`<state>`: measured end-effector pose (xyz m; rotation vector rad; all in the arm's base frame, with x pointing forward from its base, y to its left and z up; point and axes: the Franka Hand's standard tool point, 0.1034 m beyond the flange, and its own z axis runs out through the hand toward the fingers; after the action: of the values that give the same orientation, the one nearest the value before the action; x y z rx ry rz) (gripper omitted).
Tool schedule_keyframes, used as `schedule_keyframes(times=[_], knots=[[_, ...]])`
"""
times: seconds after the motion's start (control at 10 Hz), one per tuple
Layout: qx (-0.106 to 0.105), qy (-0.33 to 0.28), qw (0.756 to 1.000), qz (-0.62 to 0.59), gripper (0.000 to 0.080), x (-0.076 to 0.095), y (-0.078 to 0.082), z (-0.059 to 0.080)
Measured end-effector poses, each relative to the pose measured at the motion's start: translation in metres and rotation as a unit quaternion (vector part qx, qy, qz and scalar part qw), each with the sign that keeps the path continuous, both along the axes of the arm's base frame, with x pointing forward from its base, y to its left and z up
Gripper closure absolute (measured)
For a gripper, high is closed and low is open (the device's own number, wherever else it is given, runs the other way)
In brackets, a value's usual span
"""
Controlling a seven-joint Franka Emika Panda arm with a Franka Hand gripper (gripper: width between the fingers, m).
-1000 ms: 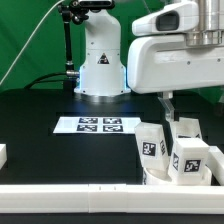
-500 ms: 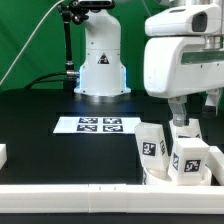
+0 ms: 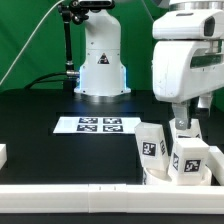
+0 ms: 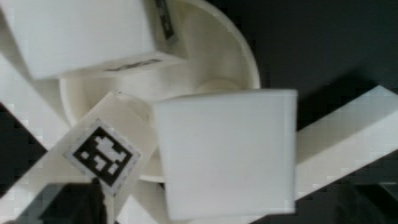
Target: Assemble stool
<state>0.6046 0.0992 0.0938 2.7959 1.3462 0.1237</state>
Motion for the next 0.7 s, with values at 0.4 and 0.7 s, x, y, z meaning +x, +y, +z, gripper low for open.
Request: schedule_keyframes(times=[0.4, 0.7], knots=[[-0.002, 0.004, 1.000, 0.000, 0.0150, -0.0022, -0.0009, -0.0067], [-0.001, 0.004, 1.000, -0.002, 0.0411, -0.0018, -0.0005, -0.0064]])
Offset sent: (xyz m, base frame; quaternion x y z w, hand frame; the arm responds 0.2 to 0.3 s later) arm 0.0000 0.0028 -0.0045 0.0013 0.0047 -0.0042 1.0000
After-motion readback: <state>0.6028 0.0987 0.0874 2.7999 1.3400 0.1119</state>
